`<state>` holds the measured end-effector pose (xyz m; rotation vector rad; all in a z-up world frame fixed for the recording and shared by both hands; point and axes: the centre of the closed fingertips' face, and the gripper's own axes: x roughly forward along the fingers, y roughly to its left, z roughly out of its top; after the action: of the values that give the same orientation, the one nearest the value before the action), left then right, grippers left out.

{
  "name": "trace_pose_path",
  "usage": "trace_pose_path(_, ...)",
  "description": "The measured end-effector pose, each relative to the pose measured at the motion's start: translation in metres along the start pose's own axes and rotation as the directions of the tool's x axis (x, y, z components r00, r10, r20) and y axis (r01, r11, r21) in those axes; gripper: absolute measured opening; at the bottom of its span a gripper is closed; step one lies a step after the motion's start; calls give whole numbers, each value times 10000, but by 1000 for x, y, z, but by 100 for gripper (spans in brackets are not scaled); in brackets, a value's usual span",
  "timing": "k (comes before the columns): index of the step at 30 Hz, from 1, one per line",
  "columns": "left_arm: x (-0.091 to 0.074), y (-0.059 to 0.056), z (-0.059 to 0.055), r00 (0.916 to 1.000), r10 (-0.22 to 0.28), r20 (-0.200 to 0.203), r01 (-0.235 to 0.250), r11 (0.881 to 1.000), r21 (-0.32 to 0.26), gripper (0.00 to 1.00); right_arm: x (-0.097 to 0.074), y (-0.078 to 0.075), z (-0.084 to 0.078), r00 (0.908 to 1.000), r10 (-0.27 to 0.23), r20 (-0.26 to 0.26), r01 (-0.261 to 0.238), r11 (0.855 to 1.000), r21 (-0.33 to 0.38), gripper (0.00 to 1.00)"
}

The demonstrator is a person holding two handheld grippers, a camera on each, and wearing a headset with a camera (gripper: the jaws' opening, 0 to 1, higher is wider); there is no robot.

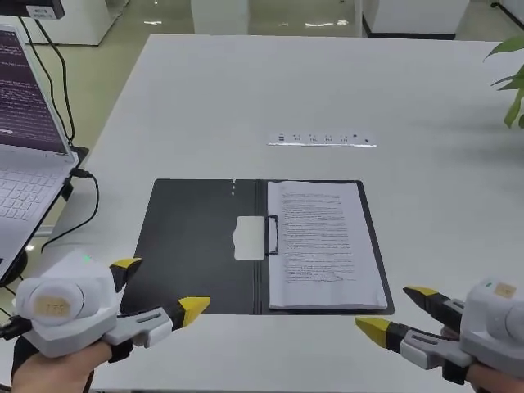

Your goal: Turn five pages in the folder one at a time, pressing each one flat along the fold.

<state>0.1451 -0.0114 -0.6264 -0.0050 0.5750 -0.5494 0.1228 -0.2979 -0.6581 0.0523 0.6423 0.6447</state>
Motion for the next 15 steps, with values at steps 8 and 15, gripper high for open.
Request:
trace_pose_path(8,-1,0,-3,10000,1,-82,-1,10000,70,75,-1,1,-5,9998,35,-221,-35,10000,5,64)
trace_pose_path(15,-1,0,-4,10000,-4,-80,5,10000,53,75,-3,-1,-7,9997,12,-226,-9,9999,112,65)
